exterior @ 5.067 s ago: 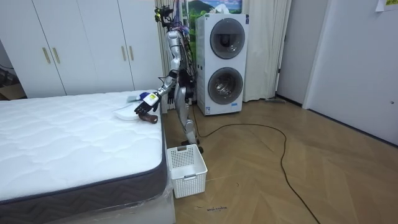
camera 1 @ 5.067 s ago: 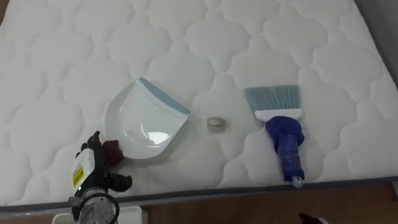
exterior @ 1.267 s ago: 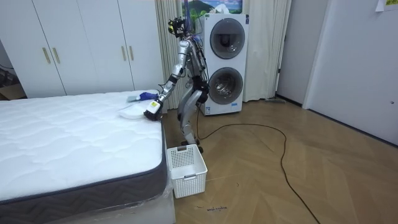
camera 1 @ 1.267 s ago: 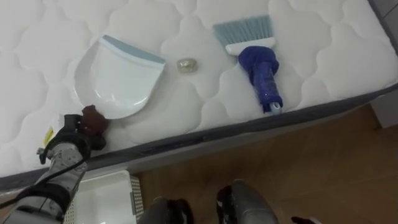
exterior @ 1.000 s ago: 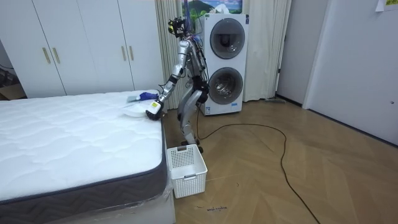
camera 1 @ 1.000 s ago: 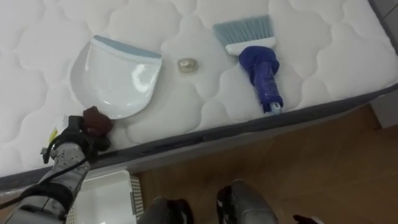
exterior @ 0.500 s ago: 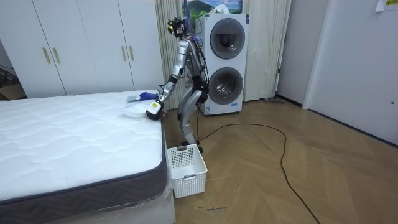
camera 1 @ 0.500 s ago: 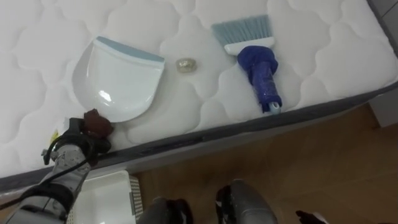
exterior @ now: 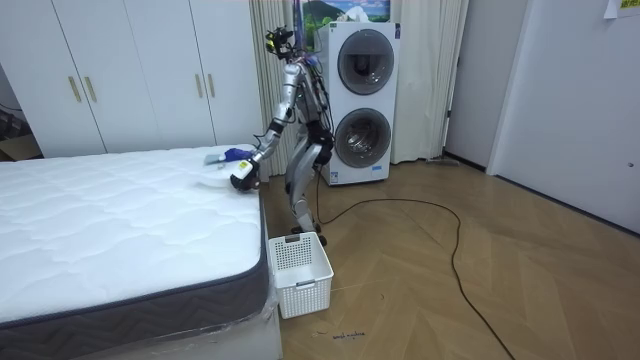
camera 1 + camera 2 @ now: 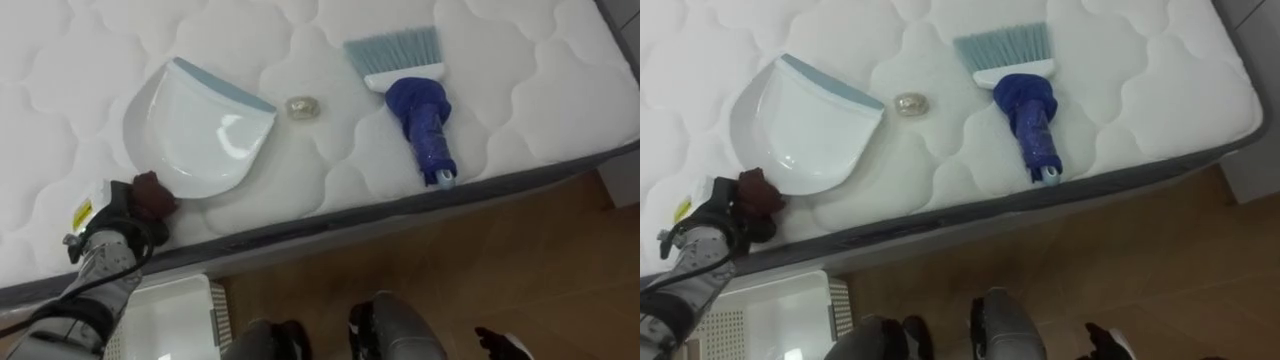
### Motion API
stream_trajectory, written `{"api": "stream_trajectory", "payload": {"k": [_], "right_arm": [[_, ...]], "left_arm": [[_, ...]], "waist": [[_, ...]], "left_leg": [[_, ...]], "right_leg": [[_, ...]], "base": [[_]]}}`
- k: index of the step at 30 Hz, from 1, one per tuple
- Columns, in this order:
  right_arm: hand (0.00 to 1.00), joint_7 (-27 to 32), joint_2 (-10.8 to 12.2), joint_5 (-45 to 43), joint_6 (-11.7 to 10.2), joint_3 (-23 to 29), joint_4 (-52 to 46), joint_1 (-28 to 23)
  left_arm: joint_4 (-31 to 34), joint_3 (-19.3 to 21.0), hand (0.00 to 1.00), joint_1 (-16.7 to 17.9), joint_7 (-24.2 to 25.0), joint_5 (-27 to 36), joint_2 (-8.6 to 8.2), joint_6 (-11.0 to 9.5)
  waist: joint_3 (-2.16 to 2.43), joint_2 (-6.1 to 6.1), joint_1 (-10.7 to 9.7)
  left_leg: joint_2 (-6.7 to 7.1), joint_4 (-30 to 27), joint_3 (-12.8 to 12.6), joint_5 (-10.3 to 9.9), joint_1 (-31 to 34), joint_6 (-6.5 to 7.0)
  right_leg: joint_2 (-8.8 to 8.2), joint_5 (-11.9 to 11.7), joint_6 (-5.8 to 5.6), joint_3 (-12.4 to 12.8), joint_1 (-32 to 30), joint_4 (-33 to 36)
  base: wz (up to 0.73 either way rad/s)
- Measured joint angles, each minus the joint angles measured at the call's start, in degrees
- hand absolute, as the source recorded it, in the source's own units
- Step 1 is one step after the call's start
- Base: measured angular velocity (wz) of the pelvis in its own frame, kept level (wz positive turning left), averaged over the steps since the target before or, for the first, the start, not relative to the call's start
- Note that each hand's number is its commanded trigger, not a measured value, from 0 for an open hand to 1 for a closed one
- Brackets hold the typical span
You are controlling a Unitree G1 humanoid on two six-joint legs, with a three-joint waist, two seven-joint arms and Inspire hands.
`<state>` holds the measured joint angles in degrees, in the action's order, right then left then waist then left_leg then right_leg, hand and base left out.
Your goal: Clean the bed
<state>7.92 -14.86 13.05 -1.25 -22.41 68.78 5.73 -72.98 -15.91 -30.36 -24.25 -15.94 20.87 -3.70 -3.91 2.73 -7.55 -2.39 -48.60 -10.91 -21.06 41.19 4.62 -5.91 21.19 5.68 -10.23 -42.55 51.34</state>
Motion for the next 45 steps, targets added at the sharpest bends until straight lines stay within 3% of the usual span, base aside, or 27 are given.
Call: {"api": "stream_trajectory", "payload": {"k": [5, 13, 16, 19, 22, 26, 29, 34, 41, 45], "right_arm": [[0.0, 1.9, 0.0, 6.8, -2.3, 3.9, -0.5, 1.3], [0.0, 6.6, 0.0, 9.6, -5.0, 10.1, -6.5, 3.5], [0.0, 9.5, 0.0, 9.1, -6.5, 11.1, -10.1, 4.1], [0.0, 13.1, 0.0, 9.0, -7.7, 13.2, -13.7, 3.8], [0.0, 17.4, 0.1, 6.2, -8.6, 14.8, -16.4, 4.1], [0.0, 23.1, 0.1, 4.1, -12.1, 15.0, -20.1, 4.4], [0.0, 27.1, 0.1, 2.5, -13.4, 14.9, -22.3, 4.5], [0.0, 30.9, 0.4, -4.1, -14.4, 14.7, -24.9, 5.6], [0.0, 34.9, 0.6, -8.4, -16.3, 14.3, -27.1, 9.3], [0.0, 35.3, 0.5, -8.8, -16.7, 12.4, -27.1, 10.7]], "left_arm": [[0.2, 0.0, 1.0, 1.4, -3.9, -4.4, 0.62, -1.0], [1.5, -0.3, 1.0, 3.3, -10.1, -12.4, 0.89, -2.9], [2.6, -0.8, 1.0, 6.9, -12.2, -13.7, 0.87, -3.8], [3.4, -1.2, 1.0, 8.4, -13.0, -14.1, 0.8, -4.2], [3.8, -1.2, 1.0, 8.9, -13.2, -14.1, 0.81, -4.4], [4.2, -1.4, 1.0, 10.7, -13.2, -13.9, 0.8, -6.0], [4.5, -2.4, 1.0, 12.2, -13.2, -14.1, 0.73, -6.4], [4.6, -3.7, 1.0, 12.8, -12.5, -13.4, 0.62, -6.4], [4.5, -4.5, 1.0, 12.8, -9.5, -13.1, 0.63, -6.6], [4.3, -4.7, 1.0, 12.8, -7.4, -12.8, 0.65, -6.7]], "waist": [[0.02, 0.05, 0.0], [0.1, 0.04, 0.1], [0.35, -0.23, -0.2], [0.5, -0.51, -0.6], [0.74, -0.86, -0.5], [1.43, -1.66, -0.2], [1.5, -1.69, 0.4], [1.49, -1.71, 1.1], [1.48, -1.72, 3.2], [1.47, -1.72, 3.2]], "left_leg": [[0.0, 1.2, -0.1, 0.0, -1.1, -0.04], [0.02, 1.7, -0.3, 0.1, -1.8, -0.02], [0.43, 3.1, -1.4, 0.3, -3.4, 0.05], [0.95, 3.9, -1.5, 0.8, -3.8, 0.03], [0.91, 3.9, -1.5, 0.8, -3.8, 0.03], [0.63, 4.5, -1.9, 0.9, -4.2, 0.13], [-0.93, 5.4, -4.2, 1.0, -5.0, 0.34], [-0.88, 6.1, -5.1, 1.2, -5.3, 0.68], [-0.9, 6.8, -5.7, 1.2, -5.8, 0.68], [-0.98, 6.8, -5.7, 1.2, -5.9, 0.69]], "right_leg": [[-0.01, 0.0, -0.09, -0.4, 1.3, -1.2], [-0.16, 0.0, -0.23, -0.6, 2.0, -1.7], [-0.62, 0.0, -0.4, -0.1, 2.6, -1.9], [-1.05, 0.0, -0.51, 0.0, 2.7, -2.1], [-0.92, 0.0, -0.6, 0.1, 2.7, -2.2], [-0.58, -0.4, -0.93, 0.2, 3.2, -3.2], [0.17, -1.2, -1.11, 0.3, 4.1, -5.0], [-0.08, -1.3, -1.33, 0.5, 3.9, -5.3], [0.04, -1.3, -1.31, 1.1, 4.0, -5.4], [-0.01, -1.3, -1.32, 0.7, 4.4, -5.8]], "base": [[0.0], [0.0], [-0.08], [0.03], [-0.01], [-0.04], [-0.1], [-0.02], [-0.04], [0.03]]}}
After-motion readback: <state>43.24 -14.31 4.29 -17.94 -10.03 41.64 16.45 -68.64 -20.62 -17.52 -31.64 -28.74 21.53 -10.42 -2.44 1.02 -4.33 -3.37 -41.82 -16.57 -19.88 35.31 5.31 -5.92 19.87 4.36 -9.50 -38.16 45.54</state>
